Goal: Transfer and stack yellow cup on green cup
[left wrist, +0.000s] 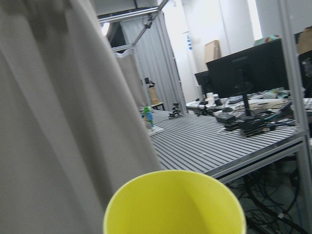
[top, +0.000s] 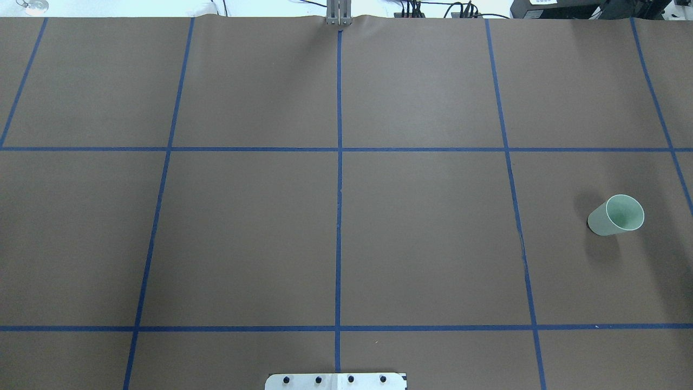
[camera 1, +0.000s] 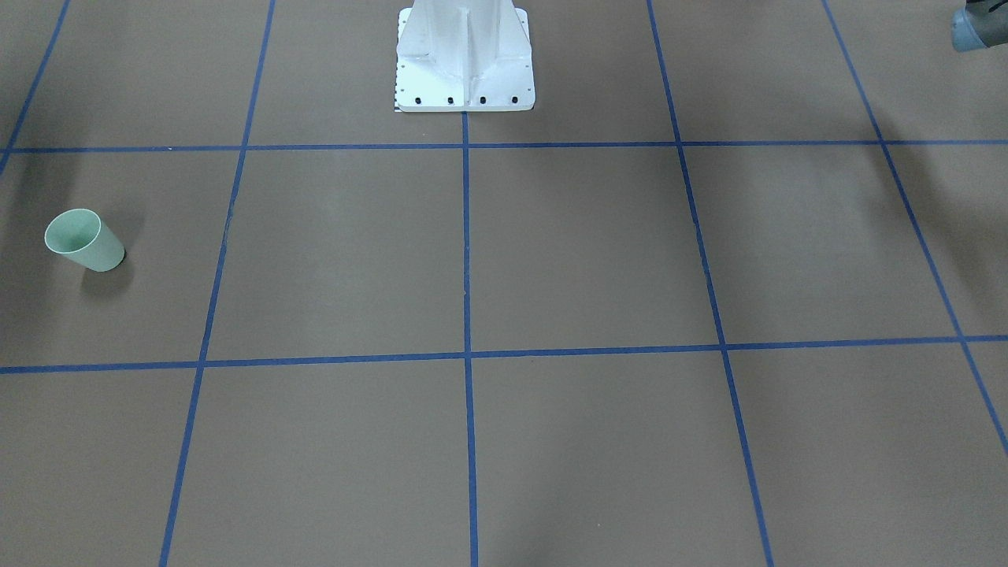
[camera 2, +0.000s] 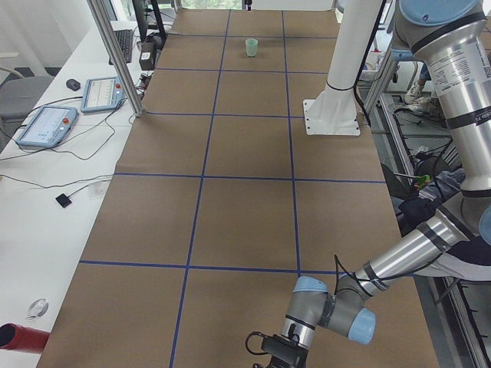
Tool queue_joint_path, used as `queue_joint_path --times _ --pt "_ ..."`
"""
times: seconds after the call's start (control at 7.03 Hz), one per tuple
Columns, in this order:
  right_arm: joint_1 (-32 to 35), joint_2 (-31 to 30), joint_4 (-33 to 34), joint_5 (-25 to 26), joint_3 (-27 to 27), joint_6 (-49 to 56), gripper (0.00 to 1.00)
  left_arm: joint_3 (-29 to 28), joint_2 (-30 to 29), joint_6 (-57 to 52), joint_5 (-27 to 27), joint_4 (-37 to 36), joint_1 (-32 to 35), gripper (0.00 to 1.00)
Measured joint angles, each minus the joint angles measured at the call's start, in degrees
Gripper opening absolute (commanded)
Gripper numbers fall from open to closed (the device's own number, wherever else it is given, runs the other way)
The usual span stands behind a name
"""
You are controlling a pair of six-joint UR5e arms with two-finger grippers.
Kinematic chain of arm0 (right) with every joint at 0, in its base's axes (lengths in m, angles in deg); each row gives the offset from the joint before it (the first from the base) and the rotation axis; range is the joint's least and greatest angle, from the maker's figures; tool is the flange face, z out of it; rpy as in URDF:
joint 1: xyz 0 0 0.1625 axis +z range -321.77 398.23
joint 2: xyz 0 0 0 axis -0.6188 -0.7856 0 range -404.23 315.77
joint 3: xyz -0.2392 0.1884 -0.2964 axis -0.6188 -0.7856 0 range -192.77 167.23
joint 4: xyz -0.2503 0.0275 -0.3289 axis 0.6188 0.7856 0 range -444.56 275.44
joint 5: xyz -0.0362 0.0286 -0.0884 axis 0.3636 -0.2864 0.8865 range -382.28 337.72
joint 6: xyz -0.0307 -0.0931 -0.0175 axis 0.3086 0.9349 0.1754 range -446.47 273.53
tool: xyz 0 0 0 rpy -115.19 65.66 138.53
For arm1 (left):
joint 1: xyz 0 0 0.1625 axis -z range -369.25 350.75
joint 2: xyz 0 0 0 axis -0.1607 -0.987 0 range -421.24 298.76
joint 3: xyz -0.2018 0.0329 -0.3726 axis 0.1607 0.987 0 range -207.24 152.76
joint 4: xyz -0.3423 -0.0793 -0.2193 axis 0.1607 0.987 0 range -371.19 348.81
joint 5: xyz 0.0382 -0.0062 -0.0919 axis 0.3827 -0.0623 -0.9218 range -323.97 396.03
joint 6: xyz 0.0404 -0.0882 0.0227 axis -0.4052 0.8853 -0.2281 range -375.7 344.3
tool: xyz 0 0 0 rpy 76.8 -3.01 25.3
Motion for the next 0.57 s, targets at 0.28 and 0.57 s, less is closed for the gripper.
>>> queue_joint_path --times 0.28,0.57 --pt "0.03 0.0 0.01 -0.02 0.13 -0.01 1.0 0.29 -7.13 -12.29 -7.04 5.23 4.53 0.2" --pt "0.06 -0.02 -1.96 -0.08 0.38 -0.09 1.0 0.51 -12.12 -28.11 -22.72 15.27 10.79 0.2"
